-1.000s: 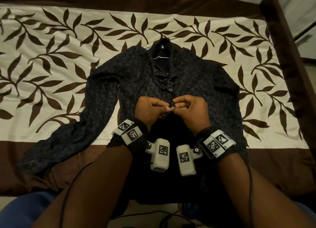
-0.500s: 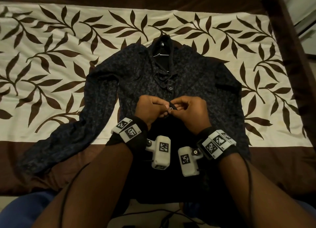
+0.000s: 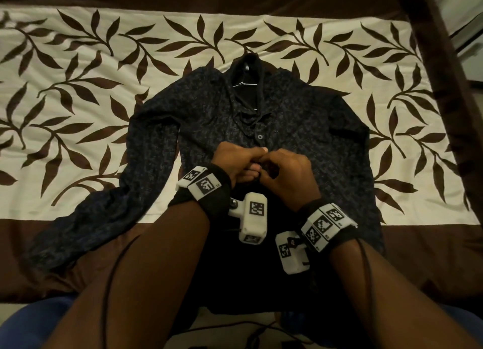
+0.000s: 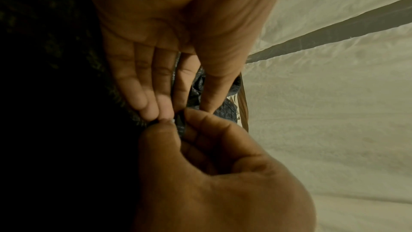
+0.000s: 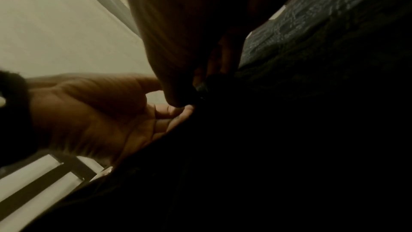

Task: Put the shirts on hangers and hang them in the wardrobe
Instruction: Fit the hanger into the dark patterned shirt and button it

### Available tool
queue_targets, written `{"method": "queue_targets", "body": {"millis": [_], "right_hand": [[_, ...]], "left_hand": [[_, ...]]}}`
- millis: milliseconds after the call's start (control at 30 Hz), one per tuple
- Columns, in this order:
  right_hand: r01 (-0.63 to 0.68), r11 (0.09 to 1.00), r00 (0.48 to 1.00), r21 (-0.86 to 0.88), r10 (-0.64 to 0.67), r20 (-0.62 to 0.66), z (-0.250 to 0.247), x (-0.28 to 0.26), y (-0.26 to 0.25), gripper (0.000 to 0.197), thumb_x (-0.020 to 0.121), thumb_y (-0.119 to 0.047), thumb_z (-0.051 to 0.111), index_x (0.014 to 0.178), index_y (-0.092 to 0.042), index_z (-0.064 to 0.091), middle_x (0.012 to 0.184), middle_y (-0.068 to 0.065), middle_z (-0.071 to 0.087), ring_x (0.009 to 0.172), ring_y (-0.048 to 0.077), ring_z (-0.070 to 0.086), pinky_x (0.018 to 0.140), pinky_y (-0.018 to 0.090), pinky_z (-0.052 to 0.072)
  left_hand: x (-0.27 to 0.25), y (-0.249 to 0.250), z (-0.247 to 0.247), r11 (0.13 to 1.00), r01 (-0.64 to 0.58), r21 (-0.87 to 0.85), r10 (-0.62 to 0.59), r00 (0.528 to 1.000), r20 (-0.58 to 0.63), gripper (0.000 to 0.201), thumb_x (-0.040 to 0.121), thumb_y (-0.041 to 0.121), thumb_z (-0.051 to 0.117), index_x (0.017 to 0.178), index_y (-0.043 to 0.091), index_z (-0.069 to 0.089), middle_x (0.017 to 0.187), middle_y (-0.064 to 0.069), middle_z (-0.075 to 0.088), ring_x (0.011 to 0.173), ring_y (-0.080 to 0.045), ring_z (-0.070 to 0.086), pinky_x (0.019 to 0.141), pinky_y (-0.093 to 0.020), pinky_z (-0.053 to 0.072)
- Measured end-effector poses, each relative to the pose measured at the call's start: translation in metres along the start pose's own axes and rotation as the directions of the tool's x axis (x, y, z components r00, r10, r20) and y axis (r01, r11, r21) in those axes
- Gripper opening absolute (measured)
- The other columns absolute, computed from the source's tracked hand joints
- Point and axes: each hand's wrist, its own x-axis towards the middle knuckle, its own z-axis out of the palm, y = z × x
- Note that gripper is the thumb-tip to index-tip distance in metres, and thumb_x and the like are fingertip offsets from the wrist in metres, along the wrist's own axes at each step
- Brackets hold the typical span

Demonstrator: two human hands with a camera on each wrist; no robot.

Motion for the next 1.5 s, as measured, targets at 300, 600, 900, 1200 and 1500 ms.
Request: {"method": "queue_targets", "body": {"millis": [300,600,900,1200,1500], "right_hand": [[-0.017,1.0,0.982,-0.017,0.014,-0.188,0.002,-0.01,0.0,0.01,0.081,-0.009,0.075,0.088,-0.005,0.069,0.082,0.006,0.062,0.069,0.015,0.056,0.064,0.021,0.042],[-0.132,0.991,0.959,0.001,0.128,-0.253,0.013,-0.015,-0.001,0.018,0.077,-0.004,0.072,0.093,-0.003,0.067,0.084,0.01,0.063,0.069,0.019,0.059,0.066,0.018,0.04],[-0.142,0.99,0.967,-0.022,0.134,-0.217,0.015,-0.015,0.0,0.009,0.083,-0.005,0.071,0.078,-0.005,0.063,0.074,0.006,0.06,0.061,0.02,0.054,0.057,0.029,0.042],[-0.009,0.987,0.974,-0.161,-0.028,-0.224,0.01,-0.016,0.003,0.024,0.091,-0.02,0.053,0.075,-0.005,0.064,0.07,0.009,0.057,0.051,0.023,0.053,0.046,0.028,0.039],[-0.18,0.952,0.966,0.246,0.218,-0.138,-0.002,-0.018,-0.004,0.007,0.085,-0.011,0.072,0.089,-0.01,0.078,0.082,0.0,0.072,0.072,0.011,0.066,0.069,0.02,0.052]], "left_hand": [[0.003,-0.003,0.004,0.991,-0.029,-0.132,0.031,0.999,0.015,0.011,0.095,0.002,0.062,0.085,-0.002,0.066,0.069,-0.011,0.067,0.048,-0.007,0.063,0.057,-0.018,0.057],[0.003,-0.015,0.013,0.972,-0.128,-0.197,0.119,0.991,-0.057,0.02,0.087,-0.01,0.063,0.072,0.003,0.059,0.07,-0.017,0.065,0.046,-0.01,0.064,0.049,-0.018,0.054],[0.008,-0.02,0.015,0.962,-0.123,-0.243,0.115,0.992,-0.047,0.022,0.09,-0.004,0.062,0.069,0.004,0.064,0.064,-0.01,0.068,0.055,-0.012,0.064,0.057,-0.018,0.056],[0.005,-0.02,0.011,0.949,-0.059,-0.309,0.08,0.995,0.056,0.018,0.086,-0.005,0.069,0.073,0.004,0.062,0.07,-0.01,0.068,0.058,-0.011,0.068,0.057,-0.018,0.057],[0.005,-0.026,0.014,0.947,-0.153,-0.282,0.138,0.988,-0.072,0.018,0.084,-0.012,0.065,0.075,0.003,0.062,0.072,-0.015,0.064,0.06,-0.018,0.064,0.054,-0.02,0.056]]}}
